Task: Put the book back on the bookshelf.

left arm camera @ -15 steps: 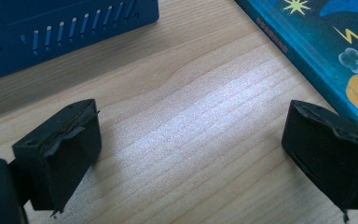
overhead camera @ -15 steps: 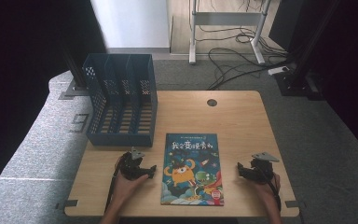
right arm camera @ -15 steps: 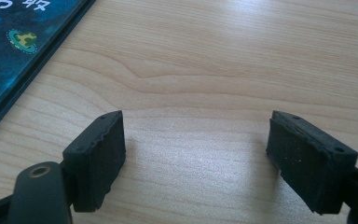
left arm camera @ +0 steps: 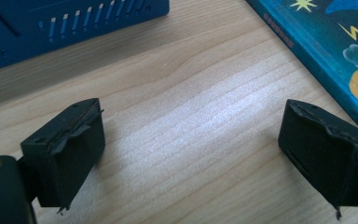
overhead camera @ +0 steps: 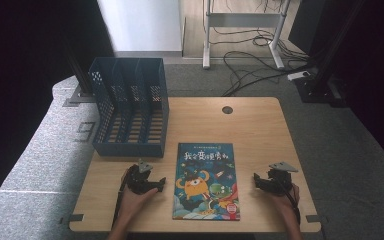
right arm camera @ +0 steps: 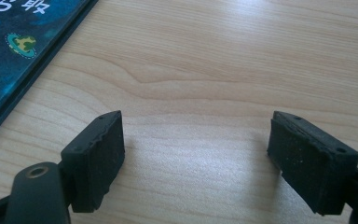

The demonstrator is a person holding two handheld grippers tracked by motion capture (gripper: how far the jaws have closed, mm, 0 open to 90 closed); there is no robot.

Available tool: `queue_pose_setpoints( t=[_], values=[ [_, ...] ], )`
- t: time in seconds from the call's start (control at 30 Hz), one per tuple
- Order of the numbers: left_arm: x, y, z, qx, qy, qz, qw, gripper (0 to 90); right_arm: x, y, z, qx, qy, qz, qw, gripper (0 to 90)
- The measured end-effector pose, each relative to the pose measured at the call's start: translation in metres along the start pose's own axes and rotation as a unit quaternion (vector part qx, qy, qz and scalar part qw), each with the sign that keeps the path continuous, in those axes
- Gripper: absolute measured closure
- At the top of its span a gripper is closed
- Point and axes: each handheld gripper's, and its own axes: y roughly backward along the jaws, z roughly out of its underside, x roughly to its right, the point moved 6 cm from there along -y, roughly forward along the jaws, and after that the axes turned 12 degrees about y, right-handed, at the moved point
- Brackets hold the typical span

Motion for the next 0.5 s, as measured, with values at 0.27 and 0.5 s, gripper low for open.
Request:
queue_pose_setpoints(
  t=[0.27, 0.5],
  values=[
    [-0.0052, 0.0008, -0.0020, 0.009, 0.015, -0.012, 0.9998, 11.9, -0.0008, -0.0009, -0.0010, 0.001, 0.001, -0.001, 1.0000, 19.0],
    [-0.0069, 0.0014, -0.0019, 0.006, 0.025, -0.017, 0.9995, 10.2, -0.0027, 0.0004, -0.0008, 0.002, -0.005, 0.005, 1.0000, 20.9]
  ],
)
